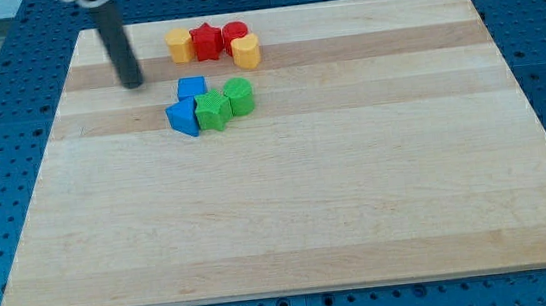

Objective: Separate the blue blocks

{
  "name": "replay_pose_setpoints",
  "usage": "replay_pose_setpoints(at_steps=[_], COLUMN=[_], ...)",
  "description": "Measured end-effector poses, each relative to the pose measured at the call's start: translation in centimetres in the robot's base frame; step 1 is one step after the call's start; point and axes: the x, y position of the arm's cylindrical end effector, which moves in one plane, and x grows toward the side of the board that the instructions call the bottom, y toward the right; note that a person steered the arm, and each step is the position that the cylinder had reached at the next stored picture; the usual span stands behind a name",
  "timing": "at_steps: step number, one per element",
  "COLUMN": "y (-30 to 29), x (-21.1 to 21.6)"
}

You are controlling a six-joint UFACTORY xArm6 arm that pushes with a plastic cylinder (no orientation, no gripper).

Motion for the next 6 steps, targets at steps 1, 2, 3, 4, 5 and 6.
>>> replay_pose_setpoints(at_steps=[1, 2, 3, 4, 5, 6], y=[-0.1, 2.8, 8.5, 13.0, 14.6, 11.4], x=[6.9, 6.8, 6.3, 4.3, 2.3, 2.6])
